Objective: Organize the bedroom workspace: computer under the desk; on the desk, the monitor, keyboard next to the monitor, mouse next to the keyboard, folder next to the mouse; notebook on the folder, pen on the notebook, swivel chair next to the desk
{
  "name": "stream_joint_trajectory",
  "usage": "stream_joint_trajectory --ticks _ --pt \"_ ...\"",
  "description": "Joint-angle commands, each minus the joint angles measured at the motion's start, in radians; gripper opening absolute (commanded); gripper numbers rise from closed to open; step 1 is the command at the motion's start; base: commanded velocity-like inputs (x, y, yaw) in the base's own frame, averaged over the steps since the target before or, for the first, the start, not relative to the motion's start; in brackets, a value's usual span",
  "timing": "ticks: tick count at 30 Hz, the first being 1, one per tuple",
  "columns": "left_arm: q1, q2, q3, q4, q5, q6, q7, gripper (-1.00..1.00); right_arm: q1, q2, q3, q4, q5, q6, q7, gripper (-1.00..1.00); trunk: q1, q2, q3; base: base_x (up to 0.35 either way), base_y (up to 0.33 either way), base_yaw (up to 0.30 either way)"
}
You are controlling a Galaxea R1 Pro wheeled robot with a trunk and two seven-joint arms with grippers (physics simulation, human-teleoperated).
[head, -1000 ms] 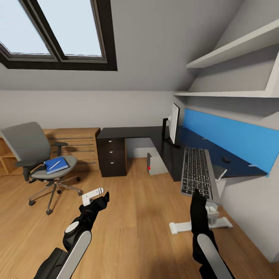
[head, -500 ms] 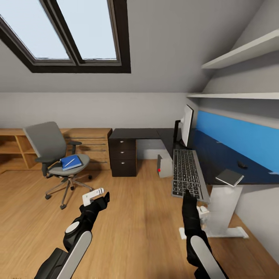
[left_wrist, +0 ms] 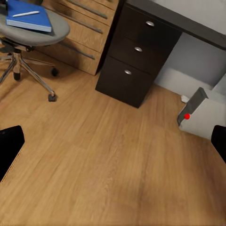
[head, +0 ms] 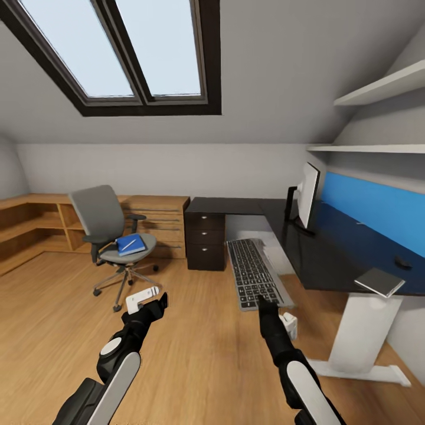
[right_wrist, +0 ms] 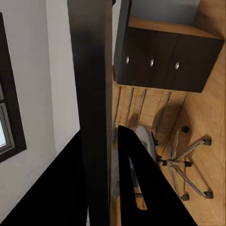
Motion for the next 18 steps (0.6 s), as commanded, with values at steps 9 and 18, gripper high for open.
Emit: stream_joint_trajectory --ticks 9,18 --pt "-0.002 0.001 -0.003 -0.001 0.006 0.002 0.008 1.00 -0.006 0.005 -0.009 0.062 -0.013 0.035 -0.016 -1.00 0.000 -0.001 0.004 0.000 0.000 0.167" --pt "-0.002 0.002 -0.002 -0.003 0.003 0.003 0.007 1.00 -0.197 0.017 -0.016 0.265 -0.009 0.017 0.040 -1.00 0.000 -0.001 0.005 0.000 0.000 0.004"
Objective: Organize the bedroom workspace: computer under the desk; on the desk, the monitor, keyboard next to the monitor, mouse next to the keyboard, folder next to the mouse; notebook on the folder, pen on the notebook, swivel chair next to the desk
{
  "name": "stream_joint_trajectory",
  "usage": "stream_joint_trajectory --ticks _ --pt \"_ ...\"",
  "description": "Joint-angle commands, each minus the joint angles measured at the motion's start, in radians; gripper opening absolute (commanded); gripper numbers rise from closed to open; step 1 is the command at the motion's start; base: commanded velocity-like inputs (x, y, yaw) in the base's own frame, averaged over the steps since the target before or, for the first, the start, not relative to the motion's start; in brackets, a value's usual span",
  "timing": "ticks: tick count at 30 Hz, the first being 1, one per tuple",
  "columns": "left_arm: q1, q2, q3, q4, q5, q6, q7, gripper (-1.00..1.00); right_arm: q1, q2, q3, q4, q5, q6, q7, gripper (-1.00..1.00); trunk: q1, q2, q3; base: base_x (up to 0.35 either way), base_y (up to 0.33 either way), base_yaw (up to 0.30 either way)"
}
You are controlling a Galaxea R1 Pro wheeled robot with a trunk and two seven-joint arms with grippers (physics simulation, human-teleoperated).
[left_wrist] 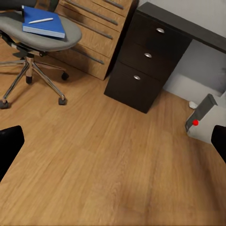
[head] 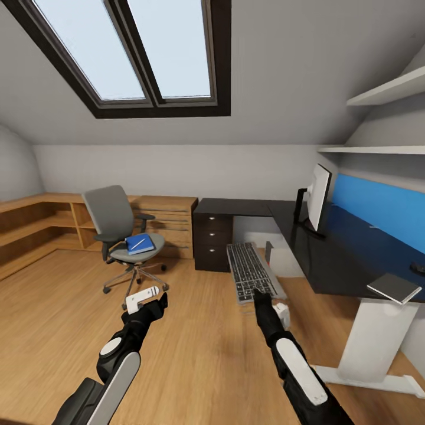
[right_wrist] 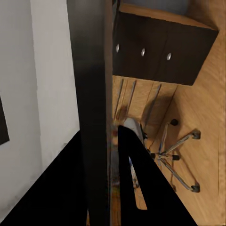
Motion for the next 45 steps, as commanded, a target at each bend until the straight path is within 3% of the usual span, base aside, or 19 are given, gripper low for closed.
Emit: stream_joint_trajectory --ticks 1,3,5,7,12,14,23,41,45 --pt "-0.001 0.001 -0.002 -0.002 0.006 0.002 0.008 1.00 -0.111 0.002 0.003 0.099 0.000 -0.005 0.005 -1.00 0.000 -0.001 -0.001 0.000 0.000 0.000" --pt "-0.001 0.001 -0.003 -0.003 0.006 0.002 0.008 1.00 -0.255 0.011 0.004 0.301 0.003 -0.004 0.013 -1.00 0.000 -0.001 -0.001 0.000 0.000 0.000" --pt "-0.001 0.001 -0.002 -0.003 0.006 0.002 0.008 1.00 -0.336 0.018 0.005 0.415 0.004 -0.004 0.026 -1.00 0.000 -0.001 -0.001 0.000 0.000 0.000" --pt "0.000 0.000 -0.003 -0.003 0.007 0.002 0.008 1.00 -0.428 0.025 0.006 0.542 0.003 -0.008 0.090 -1.00 0.000 -0.001 -0.001 0.033 0.000 0.000" --pt "-0.001 -0.002 -0.025 -0.002 0.009 0.002 0.010 1.00 -0.432 0.025 0.004 0.566 -0.004 -0.006 0.134 -1.00 0.000 -0.001 -0.001 0.242 0.000 0.000" --pt "-0.001 -0.002 -0.044 -0.001 0.009 0.001 0.010 1.00 -0.432 0.022 0.000 0.569 -0.034 -0.005 0.170 -1.00 0.000 -0.001 -0.001 0.318 0.000 0.000" --pt "0.000 -0.003 -0.062 0.029 0.009 0.001 0.009 1.00 -0.429 0.021 -0.002 0.568 -0.104 -0.007 0.202 -1.00 0.000 -0.001 -0.001 0.326 0.000 0.000" --pt "-0.001 -0.004 -0.063 0.035 0.009 -0.001 0.010 1.00 -0.429 0.016 -0.004 0.575 -0.115 -0.006 0.219 -1.00 0.000 -0.001 -0.001 0.328 0.096 0.000" --pt "-0.001 -0.004 -0.065 0.035 0.009 -0.001 0.010 1.00 -0.428 0.016 -0.004 0.575 -0.115 -0.006 0.219 -1.00 -0.016 0.027 0.011 0.328 0.145 0.000"
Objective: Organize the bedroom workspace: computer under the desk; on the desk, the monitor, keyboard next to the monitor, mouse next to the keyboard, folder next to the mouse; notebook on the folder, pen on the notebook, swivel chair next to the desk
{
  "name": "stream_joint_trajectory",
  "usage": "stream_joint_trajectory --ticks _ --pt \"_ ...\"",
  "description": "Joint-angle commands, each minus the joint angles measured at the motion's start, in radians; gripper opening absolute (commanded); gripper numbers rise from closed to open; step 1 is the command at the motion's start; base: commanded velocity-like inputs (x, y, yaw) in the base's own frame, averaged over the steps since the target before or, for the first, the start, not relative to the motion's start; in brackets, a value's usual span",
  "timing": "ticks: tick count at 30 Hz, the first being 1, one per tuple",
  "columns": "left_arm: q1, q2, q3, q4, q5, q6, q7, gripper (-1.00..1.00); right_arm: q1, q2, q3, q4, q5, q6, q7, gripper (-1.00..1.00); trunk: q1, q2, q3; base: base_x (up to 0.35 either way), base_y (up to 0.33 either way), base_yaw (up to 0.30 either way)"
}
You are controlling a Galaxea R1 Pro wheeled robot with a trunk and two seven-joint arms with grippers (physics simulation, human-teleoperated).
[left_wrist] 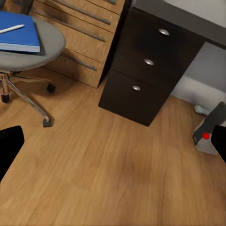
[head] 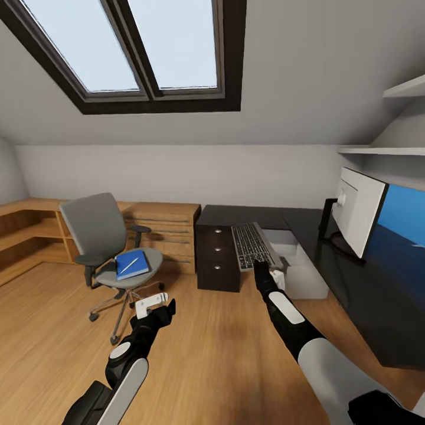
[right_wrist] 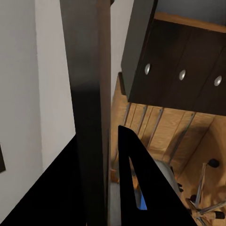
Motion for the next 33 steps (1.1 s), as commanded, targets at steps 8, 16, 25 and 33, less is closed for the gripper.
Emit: stream_joint_trajectory --ticks 8,16,25,33 --pt "-0.001 0.001 -0.026 0.000 0.006 0.002 0.011 1.00 -0.001 -0.004 0.004 0.001 -0.011 -0.009 0.010 -1.00 -0.030 0.056 0.024 0.327 0.028 -0.066" --pt "-0.001 0.001 -0.029 0.032 0.003 -0.001 0.010 1.00 -0.001 -0.007 0.004 0.001 -0.010 -0.009 0.010 -1.00 -0.049 0.091 0.040 0.251 0.002 -0.239" --pt "-0.001 0.001 -0.029 0.033 0.003 -0.001 0.009 1.00 -0.001 -0.010 0.004 -0.001 -0.012 -0.004 0.010 -1.00 -0.057 0.105 0.046 0.008 0.000 -0.054" --pt "-0.001 0.001 -0.029 0.033 0.002 -0.001 0.010 1.00 -0.001 -0.013 0.004 0.001 -0.013 -0.004 0.010 -1.00 -0.088 0.161 0.071 0.000 0.000 0.000"
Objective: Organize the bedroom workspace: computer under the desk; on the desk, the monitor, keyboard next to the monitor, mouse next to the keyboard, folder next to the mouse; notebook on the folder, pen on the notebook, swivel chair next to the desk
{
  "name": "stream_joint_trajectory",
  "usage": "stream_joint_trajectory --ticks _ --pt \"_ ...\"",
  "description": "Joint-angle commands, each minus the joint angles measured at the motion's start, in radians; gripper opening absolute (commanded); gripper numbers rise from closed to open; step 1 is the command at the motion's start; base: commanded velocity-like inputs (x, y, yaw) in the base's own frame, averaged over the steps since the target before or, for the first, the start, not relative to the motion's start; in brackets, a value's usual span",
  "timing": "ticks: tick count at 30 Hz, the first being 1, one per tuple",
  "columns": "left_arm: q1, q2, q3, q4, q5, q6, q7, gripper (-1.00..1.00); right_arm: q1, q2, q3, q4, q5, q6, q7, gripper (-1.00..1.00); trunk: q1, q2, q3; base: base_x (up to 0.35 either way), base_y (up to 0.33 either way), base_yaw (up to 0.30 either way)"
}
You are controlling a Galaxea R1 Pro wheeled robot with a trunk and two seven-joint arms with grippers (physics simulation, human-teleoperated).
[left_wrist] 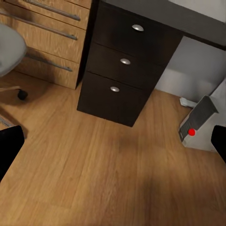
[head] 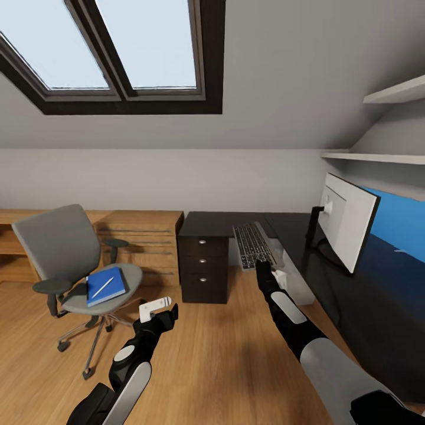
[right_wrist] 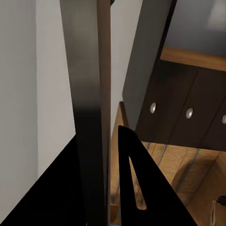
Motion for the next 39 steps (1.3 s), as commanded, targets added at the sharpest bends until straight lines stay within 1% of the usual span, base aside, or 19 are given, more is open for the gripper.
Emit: stream_joint_trajectory --ticks 1,5,13,16,25,39 --pt "-0.001 0.001 -0.002 -0.002 0.006 0.002 0.008 1.00 -0.001 -0.001 0.006 0.002 -0.013 -0.007 0.009 -1.00 -0.004 0.007 0.002 0.000 0.000 0.000" --pt "-0.001 0.001 -0.001 -0.003 0.006 0.002 0.008 1.00 -0.001 -0.001 0.006 0.003 -0.012 -0.007 0.007 -1.00 -0.019 0.035 0.015 0.000 0.000 0.000" --pt "-0.001 0.002 0.003 -0.015 0.007 0.001 0.007 1.00 -0.001 0.000 0.006 0.003 -0.012 -0.007 0.005 -1.00 -0.019 0.035 0.015 0.005 0.000 0.000" --pt "0.000 0.002 0.004 -0.017 0.007 0.001 0.007 1.00 -0.001 0.000 0.006 0.004 -0.011 -0.009 0.004 -1.00 -0.019 0.035 0.015 0.150 0.000 0.000" --pt "-0.001 0.003 0.002 -0.018 0.008 0.002 0.007 1.00 -0.001 0.001 0.000 0.020 -0.012 -0.010 0.006 -1.00 -0.019 0.035 0.015 0.315 0.000 0.000" --pt "-0.001 0.003 0.002 -0.018 0.008 0.003 0.006 1.00 -0.001 0.011 -0.004 0.020 -0.016 -0.010 0.009 -1.00 -0.019 0.035 0.015 0.328 0.000 0.000"
